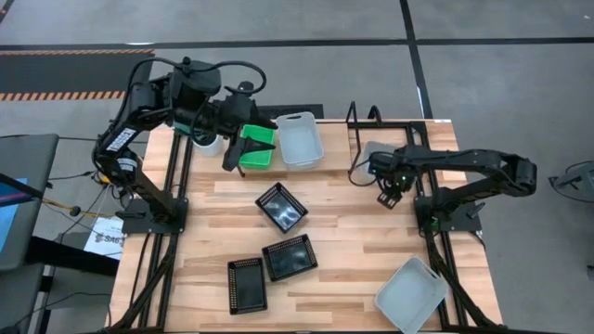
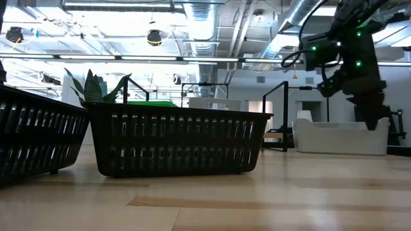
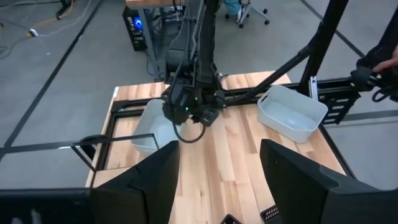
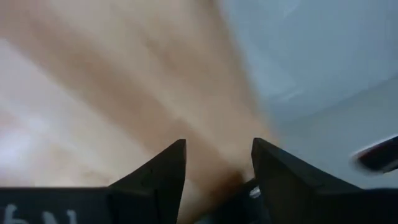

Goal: Stack baskets on shelf by color
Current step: Stack the top gray bin on top of the gray bin on the shelf

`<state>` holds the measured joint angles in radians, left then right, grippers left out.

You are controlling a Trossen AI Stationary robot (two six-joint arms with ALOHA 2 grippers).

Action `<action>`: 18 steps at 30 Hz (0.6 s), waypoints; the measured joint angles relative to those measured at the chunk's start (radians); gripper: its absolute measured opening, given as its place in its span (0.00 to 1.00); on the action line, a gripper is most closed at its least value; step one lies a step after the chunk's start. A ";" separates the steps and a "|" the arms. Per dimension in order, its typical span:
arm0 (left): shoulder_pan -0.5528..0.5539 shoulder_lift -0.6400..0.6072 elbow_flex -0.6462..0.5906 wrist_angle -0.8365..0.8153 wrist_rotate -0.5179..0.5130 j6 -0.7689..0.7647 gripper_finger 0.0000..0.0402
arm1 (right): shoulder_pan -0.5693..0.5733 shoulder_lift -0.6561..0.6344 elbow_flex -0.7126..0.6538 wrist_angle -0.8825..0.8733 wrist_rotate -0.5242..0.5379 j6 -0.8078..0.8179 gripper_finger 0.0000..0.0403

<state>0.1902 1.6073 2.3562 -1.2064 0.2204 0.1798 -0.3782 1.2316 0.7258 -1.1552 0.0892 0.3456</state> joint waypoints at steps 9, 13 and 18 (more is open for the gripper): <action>0.000 0.000 0.000 0.000 0.004 0.019 0.53 | 0.156 0.000 -0.020 0.021 -0.367 0.272 0.46; 0.000 0.000 0.000 0.001 0.004 0.018 0.53 | 0.315 -0.004 -0.021 0.103 -0.467 0.446 0.46; 0.000 0.000 0.000 0.001 0.004 0.017 0.53 | 0.494 -0.003 0.016 0.376 -0.482 0.616 0.46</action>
<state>0.1902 1.6073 2.3562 -1.2057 0.2249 0.1966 0.1154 1.2282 0.7414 -0.7792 -0.3923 0.9617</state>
